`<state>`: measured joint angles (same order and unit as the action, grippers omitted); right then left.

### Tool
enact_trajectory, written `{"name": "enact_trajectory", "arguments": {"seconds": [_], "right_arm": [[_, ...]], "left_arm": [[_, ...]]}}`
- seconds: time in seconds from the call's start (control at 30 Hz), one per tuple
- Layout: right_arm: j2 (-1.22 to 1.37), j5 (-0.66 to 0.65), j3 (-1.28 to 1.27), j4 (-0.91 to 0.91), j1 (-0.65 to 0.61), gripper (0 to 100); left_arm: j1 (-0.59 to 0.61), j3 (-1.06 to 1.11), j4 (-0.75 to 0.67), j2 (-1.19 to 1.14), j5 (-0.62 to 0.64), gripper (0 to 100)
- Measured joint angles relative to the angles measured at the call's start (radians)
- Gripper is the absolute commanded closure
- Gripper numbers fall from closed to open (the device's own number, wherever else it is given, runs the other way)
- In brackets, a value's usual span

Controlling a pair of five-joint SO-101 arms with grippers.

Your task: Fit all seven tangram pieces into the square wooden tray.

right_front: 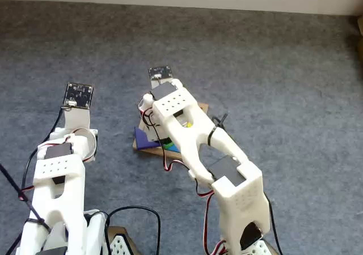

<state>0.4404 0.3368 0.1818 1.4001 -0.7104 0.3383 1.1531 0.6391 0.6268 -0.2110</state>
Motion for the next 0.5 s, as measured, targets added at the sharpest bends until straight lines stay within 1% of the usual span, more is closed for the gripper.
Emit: {"name": "enact_trajectory", "arguments": {"seconds": [0.17, 0.33, 0.5], "right_arm": [[0.000, 0.000, 0.040, -0.008, -0.031, 99.3], [0.000, 0.000, 0.041, -0.150, -0.114, 99.3], [0.000, 0.000, 0.041, -0.207, -0.152, 99.3]], "left_arm": [[0.032, 0.000, 0.000, 0.000, 0.012, 98], [0.092, 0.000, -0.012, 0.000, 0.086, 98], [0.109, 0.000, -0.028, 0.000, 0.097, 98]]}}
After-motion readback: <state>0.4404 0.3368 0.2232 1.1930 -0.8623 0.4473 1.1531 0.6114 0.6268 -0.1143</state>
